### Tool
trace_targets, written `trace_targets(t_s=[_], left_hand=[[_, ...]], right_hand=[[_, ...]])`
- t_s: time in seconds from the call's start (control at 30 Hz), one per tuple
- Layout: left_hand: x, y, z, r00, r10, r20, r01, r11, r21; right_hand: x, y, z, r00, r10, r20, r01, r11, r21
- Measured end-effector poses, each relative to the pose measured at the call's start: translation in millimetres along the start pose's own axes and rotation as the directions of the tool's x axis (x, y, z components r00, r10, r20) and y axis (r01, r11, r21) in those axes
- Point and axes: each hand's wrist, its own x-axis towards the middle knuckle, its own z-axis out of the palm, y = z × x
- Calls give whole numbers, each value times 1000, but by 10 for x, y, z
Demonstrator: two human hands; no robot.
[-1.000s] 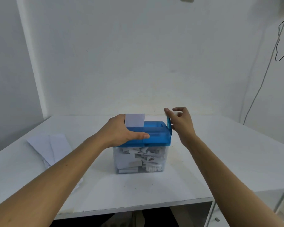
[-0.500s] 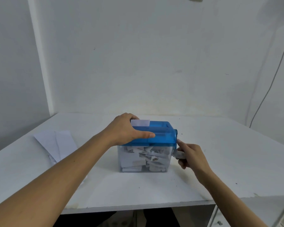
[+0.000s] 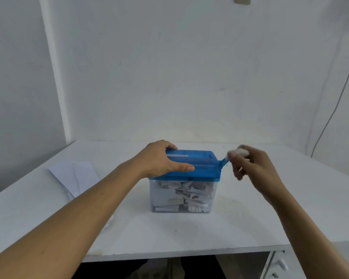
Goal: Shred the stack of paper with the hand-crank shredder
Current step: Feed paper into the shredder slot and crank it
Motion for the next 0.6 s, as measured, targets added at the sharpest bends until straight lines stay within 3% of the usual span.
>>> trace_targets(t_s=[0.13, 0.27, 0.6], left_hand=[[-10, -32, 25, 1000, -2, -17, 1, 999, -32], [-2, -39, 39, 1000, 2, -25, -3, 999, -38], [-6, -55, 53, 998, 34, -60, -36, 999, -31]], right_hand=[[364, 62, 145, 985, 49, -166, -33, 995, 97], [604, 181, 337, 952, 57, -299, -48, 998, 39], [615, 412, 437, 936, 218, -278, -213, 976, 46]])
